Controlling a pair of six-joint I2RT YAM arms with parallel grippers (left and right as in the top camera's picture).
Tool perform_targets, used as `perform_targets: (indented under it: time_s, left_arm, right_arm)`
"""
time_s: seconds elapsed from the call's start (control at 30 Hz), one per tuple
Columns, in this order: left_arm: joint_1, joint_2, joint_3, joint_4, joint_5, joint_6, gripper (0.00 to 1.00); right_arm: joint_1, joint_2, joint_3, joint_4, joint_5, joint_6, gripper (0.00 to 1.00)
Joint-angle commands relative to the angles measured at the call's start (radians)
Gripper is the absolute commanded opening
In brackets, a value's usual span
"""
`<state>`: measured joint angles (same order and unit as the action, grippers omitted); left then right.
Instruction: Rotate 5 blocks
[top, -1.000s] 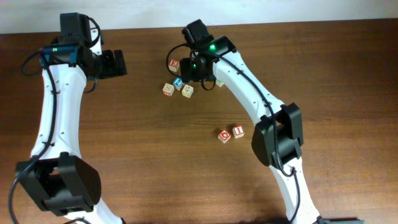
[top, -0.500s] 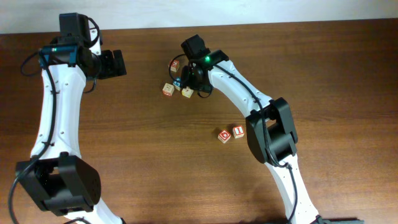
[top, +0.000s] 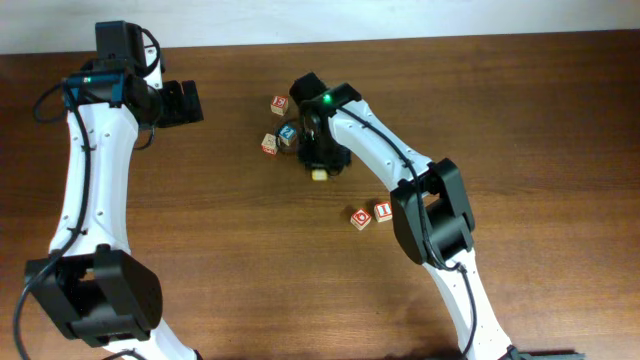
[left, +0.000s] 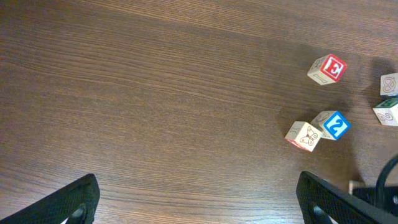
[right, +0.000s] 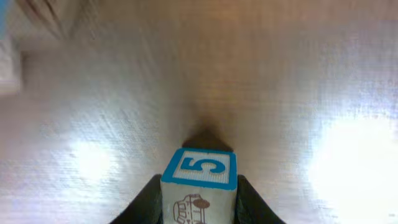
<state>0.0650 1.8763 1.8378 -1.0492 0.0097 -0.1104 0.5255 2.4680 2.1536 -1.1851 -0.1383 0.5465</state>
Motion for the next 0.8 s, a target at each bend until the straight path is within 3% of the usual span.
perform_targets:
  time_s: [0.0,0.17,0.37,0.53,0.7,0.77]
  left_arm:
    - [0.003,0.005,0.018,-0.01,-0.011,-0.008,0.99]
    - [0.003,0.005,0.018,-0.01,-0.011,-0.008,0.99]
    - [0.003,0.005,0.018,-0.019,-0.011,-0.008,0.99]
    - [0.003,0.005,0.018,-0.021,-0.011,-0.008,0.99]
    - [0.003,0.005,0.018,-0.02,-0.01,-0.008,0.99]
    - [0.005,0.005,0.018,-0.021,-0.011,-0.008,1.0]
  right_arm:
    - [0.012,-0.027,-0.01,-0.131,-0.065,-0.076,0.26]
    - [0.072,-0.027,-0.011,-0.335,-0.048,-0.15,0.31]
    - [0.095,-0.027,-0.011,-0.414,0.028,-0.15,0.34]
    - [0.095,-0.027,-0.011,-0.454,0.031,-0.15,0.52]
    - [0.075,-0.027,0.113,-0.383,0.031,-0.177,0.52]
    - [0.054,-0.027,0.171,-0.216,0.031,-0.199,0.52]
